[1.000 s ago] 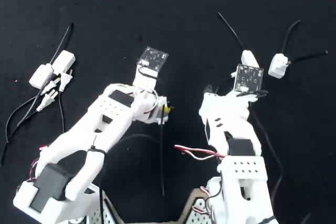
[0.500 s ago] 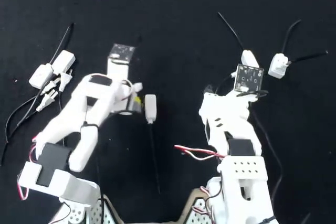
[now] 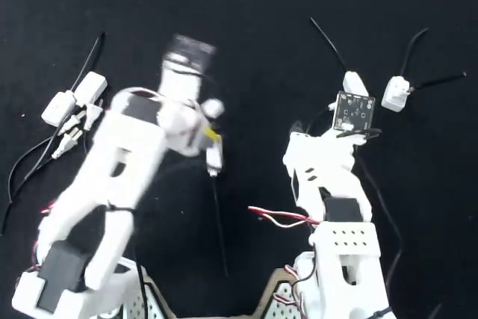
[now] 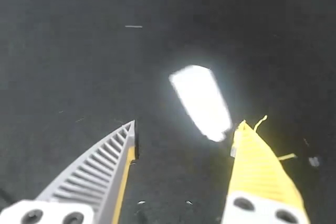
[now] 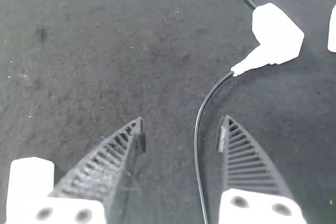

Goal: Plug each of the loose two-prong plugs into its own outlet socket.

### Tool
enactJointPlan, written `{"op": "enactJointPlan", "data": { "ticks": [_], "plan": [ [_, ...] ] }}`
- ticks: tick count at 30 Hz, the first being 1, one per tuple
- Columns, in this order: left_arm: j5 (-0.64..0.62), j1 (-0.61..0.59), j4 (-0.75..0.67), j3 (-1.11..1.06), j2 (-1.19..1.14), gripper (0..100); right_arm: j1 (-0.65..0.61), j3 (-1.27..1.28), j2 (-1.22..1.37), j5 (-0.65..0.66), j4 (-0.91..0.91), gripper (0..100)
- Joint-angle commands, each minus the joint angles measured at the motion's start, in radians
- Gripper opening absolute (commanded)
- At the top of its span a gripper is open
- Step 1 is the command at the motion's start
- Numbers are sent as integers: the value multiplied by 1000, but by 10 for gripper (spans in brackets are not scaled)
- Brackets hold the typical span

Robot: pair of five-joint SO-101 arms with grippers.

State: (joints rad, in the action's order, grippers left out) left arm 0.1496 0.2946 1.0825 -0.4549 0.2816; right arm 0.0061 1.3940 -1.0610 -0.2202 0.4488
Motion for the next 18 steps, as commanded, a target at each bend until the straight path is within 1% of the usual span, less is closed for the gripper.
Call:
{"op": "enactJointPlan", "data": {
  "ticks": [1, 5, 7, 9, 13, 16, 18],
  "plan": [
    [-9, 74, -115, -44, -2, 296, -15, -36, -21, 12, -23, 219],
    [-77, 70, -311, -143, -41, 296, -15, -36, -21, 12, -23, 219],
    [-87, 35, -364, -174, -71, 296, -15, -36, -21, 12, -23, 219],
    [-86, -13, -354, -179, -95, 296, -15, -36, -21, 12, -23, 219],
    [-84, -147, -292, -163, -103, 296, -15, -36, -21, 12, -23, 219],
    [-84, -236, -224, -110, -78, 296, -17, -38, -21, 12, -23, 219],
    [-77, -265, -170, -64, -57, 296, -17, -38, -21, 12, -23, 219]
  ]
}}
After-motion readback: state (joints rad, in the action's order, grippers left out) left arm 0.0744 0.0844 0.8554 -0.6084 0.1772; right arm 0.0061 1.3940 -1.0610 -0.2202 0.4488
